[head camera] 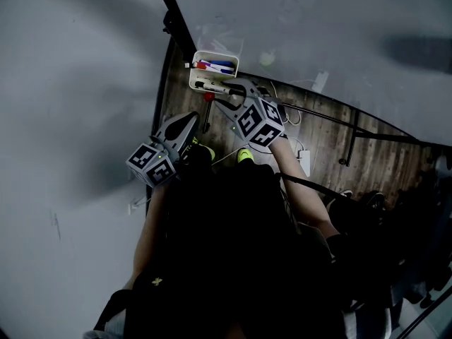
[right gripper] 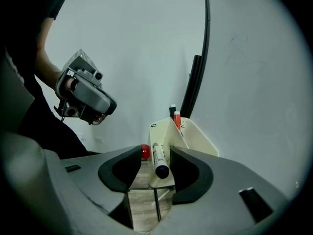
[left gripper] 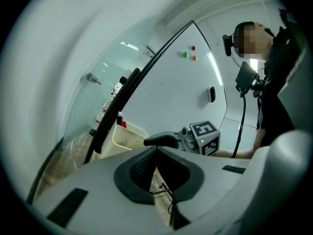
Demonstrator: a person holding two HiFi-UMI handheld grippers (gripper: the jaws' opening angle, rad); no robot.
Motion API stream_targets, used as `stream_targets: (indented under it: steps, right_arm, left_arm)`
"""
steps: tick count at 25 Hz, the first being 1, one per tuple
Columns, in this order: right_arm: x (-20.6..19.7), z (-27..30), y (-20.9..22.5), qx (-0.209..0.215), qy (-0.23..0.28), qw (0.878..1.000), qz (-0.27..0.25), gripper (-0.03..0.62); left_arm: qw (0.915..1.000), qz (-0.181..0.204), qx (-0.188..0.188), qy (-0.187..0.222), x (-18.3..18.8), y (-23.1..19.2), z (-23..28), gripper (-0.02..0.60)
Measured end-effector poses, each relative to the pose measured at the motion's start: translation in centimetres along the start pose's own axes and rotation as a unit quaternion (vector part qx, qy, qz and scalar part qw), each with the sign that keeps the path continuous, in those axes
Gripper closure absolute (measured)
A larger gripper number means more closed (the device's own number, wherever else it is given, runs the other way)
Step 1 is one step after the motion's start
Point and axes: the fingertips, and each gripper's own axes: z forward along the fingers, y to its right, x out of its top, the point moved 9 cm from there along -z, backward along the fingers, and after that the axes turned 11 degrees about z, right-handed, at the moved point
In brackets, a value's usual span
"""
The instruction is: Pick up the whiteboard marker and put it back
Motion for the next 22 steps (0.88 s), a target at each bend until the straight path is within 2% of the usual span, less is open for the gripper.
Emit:
stream_targets:
  steps: [9, 22]
  right_arm:
    - [-0.1, -0.1, 0.2, -0.013, 0.002, 1.000, -0.011, 0.496]
    - [-0.5, -0.2, 1.1, 0.004, 0.025, 0.999, 0.019, 0.520]
  left_arm:
    - [1.0000, 0.002, 0.002, 0.001, 0.2, 0.3, -0.1, 0.567]
    - [0.9998, -0.001, 0.019, 0.010, -0.4, 0.3, -0.3, 0.566]
